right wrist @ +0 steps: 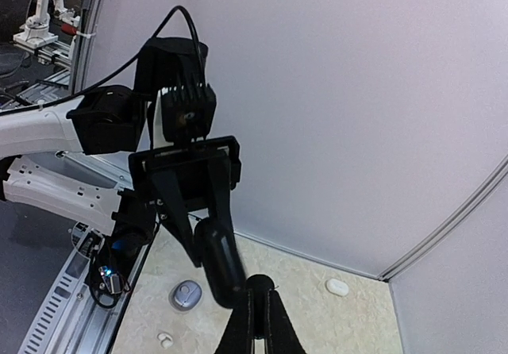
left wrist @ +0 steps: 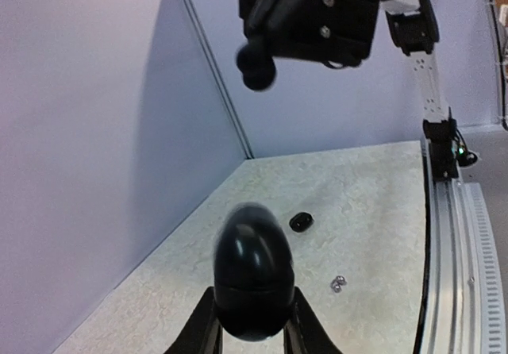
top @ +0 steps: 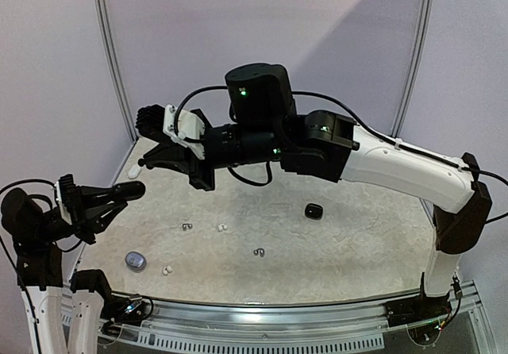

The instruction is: Insert the wireless bluetooth earbuds into the charging case

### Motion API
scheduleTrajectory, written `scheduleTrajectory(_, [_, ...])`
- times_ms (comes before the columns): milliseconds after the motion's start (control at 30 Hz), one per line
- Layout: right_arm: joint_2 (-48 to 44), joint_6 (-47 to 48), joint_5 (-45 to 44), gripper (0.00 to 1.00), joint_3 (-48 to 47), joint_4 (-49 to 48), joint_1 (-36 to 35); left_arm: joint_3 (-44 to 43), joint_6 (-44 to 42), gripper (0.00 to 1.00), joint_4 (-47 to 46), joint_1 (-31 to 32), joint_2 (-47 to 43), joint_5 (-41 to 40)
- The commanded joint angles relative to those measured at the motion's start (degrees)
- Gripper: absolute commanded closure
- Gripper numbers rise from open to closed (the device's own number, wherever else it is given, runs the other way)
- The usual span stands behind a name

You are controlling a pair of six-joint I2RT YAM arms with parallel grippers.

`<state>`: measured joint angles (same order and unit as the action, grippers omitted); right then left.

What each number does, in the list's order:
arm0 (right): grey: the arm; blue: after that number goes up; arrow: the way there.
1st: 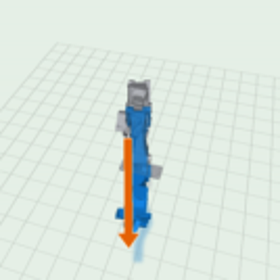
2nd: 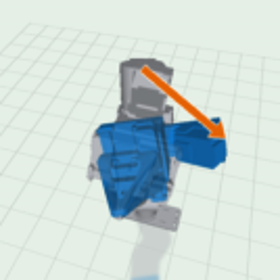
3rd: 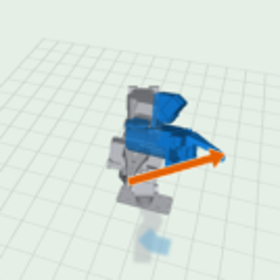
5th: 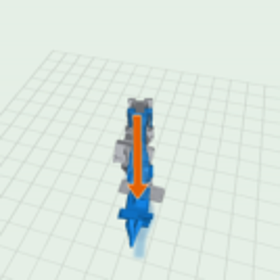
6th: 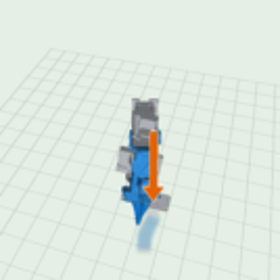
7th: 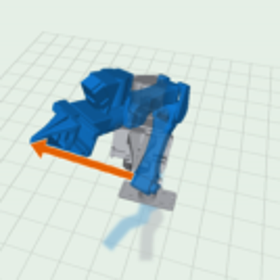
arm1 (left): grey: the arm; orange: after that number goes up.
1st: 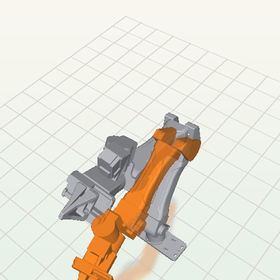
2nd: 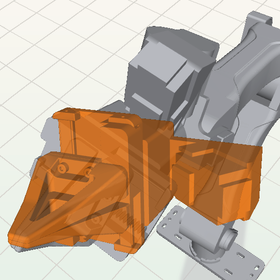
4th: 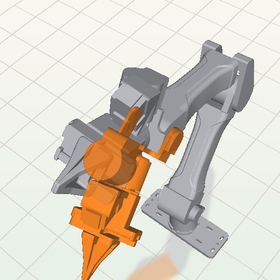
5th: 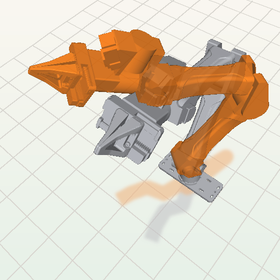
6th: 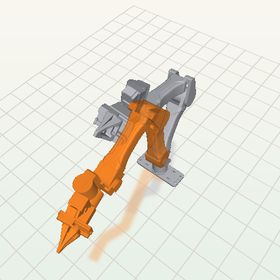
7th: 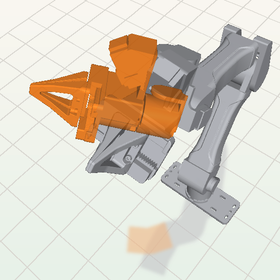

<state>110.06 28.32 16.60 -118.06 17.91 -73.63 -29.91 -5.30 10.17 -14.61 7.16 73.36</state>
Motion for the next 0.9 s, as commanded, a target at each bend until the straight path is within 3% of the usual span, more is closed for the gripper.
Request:
scheduleTrajectory(0, [2.9,0.9,0.0,1.0,-4.0,-4.6,-1.5,-3.0,-14.6,1.0,12.6,2.4,5.3,6.2])
scheduleTrajectory(167, [7.2,3.9,0.1,1.0,-8.8,-3.7,-2.6,-3.4,-12.3,1.0,12.3,6.9,9.3,0.8])
scheduleTrajectory(333, [7.3,3.4,-1.2,1.0,-8.9,-3.9,-2.6,1.6,11.8,1.0,-6.5,10.3,9.7,-7.8])
scheduleTrajectory(400, [6.9,2.7,-3.1,1.0,-8.8,-3.7,-2.1,1.3,15.5,1.0,-7.8,10.5,11.4,-8.2])
scheduleTrajectory(533, [5.5,-2.8,-6.1,1.0,-6.4,-3.2,0.9,0.8,18.5,1.0,-7.7,10.5,13.0,-11.9])
scheduleTrajectory(667, [5.6,-9.2,-7.4,1.0,-4.1,3.4,4.8,2.5,28.0,1.0,-11.4,10.5,12.5,-16.5])
scheduleTrajectory(867, [8.8,-17.9,0.0,1.0,2.7,12.8,8.5,6.8,43.0,1.0,-15.0,11.2,10.3,-21.9])
